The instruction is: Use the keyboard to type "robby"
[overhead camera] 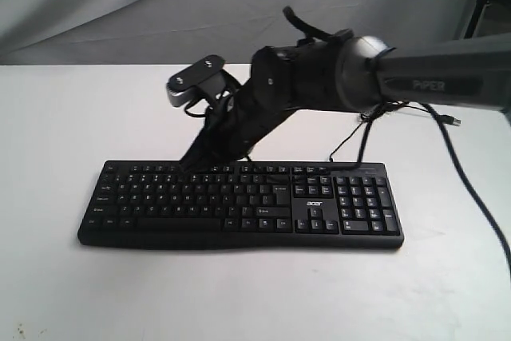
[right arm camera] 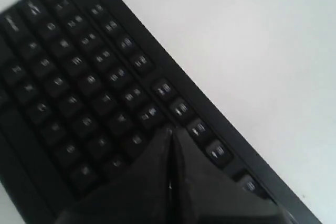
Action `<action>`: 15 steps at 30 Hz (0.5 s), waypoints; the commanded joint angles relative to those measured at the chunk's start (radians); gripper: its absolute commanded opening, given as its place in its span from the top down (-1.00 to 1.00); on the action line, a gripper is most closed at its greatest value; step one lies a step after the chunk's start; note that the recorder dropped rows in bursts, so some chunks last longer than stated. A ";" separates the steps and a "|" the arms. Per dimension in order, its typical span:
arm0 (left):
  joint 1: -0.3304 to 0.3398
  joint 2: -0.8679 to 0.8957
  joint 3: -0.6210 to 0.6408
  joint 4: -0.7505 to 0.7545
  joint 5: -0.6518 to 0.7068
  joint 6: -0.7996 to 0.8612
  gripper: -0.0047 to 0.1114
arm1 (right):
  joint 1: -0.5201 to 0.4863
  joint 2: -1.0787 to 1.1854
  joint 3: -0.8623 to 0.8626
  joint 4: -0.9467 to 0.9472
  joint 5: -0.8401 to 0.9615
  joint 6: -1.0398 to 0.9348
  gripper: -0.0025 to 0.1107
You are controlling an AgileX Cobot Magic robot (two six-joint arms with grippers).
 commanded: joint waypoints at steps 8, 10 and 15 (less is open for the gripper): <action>-0.006 -0.003 0.004 0.005 -0.007 -0.003 0.92 | -0.028 0.020 0.053 0.005 -0.025 0.013 0.96; -0.006 -0.003 0.004 0.005 -0.007 -0.003 0.92 | -0.028 0.024 0.053 0.005 -0.025 0.013 0.96; -0.006 -0.003 0.004 0.005 -0.007 -0.003 0.92 | -0.025 0.032 0.053 0.016 -0.026 0.013 0.96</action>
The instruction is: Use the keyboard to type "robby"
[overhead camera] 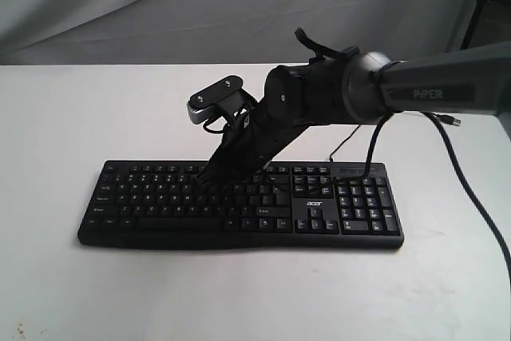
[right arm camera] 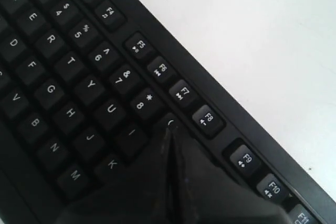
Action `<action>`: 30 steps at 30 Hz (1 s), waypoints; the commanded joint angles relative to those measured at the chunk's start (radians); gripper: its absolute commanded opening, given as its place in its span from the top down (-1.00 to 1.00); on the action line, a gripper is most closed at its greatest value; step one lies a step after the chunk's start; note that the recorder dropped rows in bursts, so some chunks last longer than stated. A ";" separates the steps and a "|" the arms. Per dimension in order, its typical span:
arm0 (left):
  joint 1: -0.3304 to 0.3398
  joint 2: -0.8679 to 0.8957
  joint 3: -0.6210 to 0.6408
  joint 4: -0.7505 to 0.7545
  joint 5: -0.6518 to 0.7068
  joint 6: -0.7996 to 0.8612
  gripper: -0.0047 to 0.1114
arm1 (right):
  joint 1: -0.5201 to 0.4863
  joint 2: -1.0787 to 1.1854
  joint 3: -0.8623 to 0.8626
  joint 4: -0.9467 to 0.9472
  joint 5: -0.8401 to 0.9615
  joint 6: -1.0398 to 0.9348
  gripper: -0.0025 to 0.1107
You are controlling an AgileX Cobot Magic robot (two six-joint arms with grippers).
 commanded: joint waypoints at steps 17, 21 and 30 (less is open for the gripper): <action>-0.006 -0.003 0.004 0.005 -0.007 -0.003 0.92 | 0.013 0.050 0.006 0.012 -0.009 0.006 0.96; -0.006 -0.003 0.004 0.005 -0.007 -0.003 0.92 | 0.013 0.050 0.006 0.010 -0.009 0.006 0.96; -0.006 -0.003 0.004 0.005 -0.007 -0.003 0.92 | 0.036 -0.050 -0.010 -0.021 0.042 0.006 0.96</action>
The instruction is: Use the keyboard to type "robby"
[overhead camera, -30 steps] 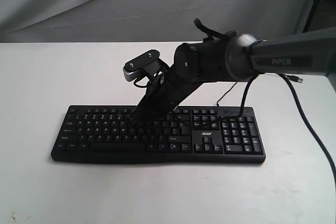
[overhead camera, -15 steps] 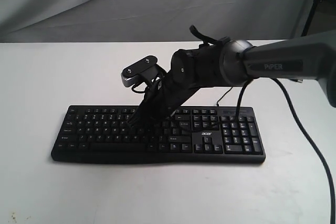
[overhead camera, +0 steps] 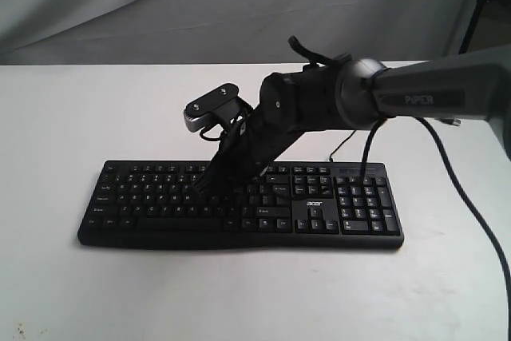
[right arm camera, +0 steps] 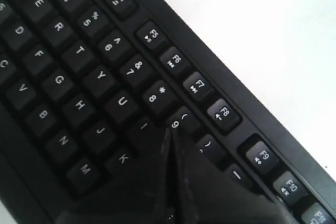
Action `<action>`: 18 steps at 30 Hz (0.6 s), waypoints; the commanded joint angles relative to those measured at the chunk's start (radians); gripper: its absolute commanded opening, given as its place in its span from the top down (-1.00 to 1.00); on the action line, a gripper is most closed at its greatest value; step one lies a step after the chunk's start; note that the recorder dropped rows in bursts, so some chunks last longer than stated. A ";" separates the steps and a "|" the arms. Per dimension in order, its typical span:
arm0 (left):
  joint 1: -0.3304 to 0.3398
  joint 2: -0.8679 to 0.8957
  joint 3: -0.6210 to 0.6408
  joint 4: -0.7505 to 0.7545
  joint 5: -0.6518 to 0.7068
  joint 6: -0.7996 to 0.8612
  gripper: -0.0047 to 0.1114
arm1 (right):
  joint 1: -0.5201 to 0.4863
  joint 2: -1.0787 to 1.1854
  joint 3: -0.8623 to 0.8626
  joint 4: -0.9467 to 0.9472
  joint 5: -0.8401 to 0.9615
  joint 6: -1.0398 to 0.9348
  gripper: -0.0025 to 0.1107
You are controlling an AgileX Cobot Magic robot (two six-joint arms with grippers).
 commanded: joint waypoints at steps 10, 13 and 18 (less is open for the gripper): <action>-0.006 -0.003 0.004 0.005 -0.007 -0.003 0.92 | 0.142 0.005 -0.115 -0.003 0.061 0.006 0.96; -0.006 -0.003 0.004 0.005 -0.007 -0.003 0.92 | 0.151 0.035 -0.115 -0.003 0.052 0.013 0.96; -0.006 -0.003 0.004 0.005 -0.007 -0.003 0.92 | 0.145 0.055 -0.115 -0.003 0.036 0.020 0.96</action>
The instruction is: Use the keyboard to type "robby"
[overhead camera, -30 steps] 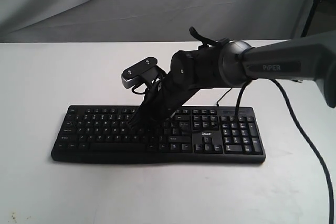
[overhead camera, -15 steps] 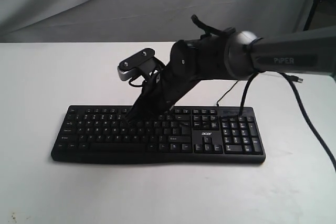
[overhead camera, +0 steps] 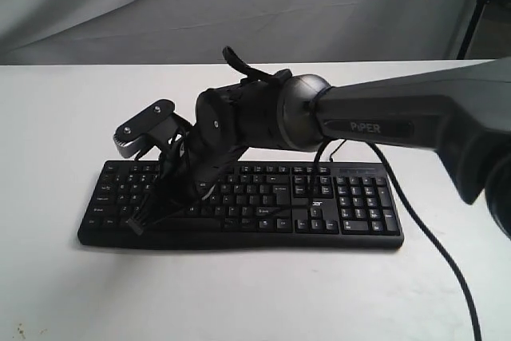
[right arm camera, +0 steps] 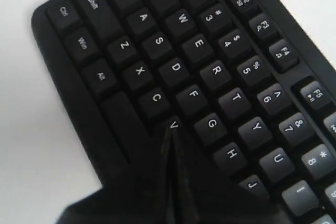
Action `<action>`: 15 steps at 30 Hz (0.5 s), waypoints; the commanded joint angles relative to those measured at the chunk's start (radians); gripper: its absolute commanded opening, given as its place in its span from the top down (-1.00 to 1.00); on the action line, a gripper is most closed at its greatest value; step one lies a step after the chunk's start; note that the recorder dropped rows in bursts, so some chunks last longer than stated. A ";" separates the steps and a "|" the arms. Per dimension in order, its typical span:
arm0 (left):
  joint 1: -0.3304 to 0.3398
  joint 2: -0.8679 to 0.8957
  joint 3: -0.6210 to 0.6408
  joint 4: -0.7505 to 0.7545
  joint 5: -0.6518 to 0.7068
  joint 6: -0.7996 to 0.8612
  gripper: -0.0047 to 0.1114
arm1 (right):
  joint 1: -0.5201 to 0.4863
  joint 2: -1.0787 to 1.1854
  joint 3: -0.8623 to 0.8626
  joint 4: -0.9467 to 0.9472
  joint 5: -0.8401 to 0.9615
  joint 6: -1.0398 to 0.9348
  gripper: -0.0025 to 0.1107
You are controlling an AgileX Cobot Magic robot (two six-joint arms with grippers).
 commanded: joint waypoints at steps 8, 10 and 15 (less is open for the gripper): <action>-0.006 -0.003 0.004 0.005 -0.007 -0.003 0.92 | -0.010 0.008 -0.006 -0.009 -0.027 0.006 0.96; -0.006 -0.003 0.004 0.005 -0.007 -0.003 0.92 | -0.014 0.008 -0.006 -0.009 -0.020 0.006 0.96; -0.006 -0.003 0.004 0.005 -0.007 -0.003 0.92 | -0.020 0.008 -0.006 -0.018 -0.002 0.006 0.96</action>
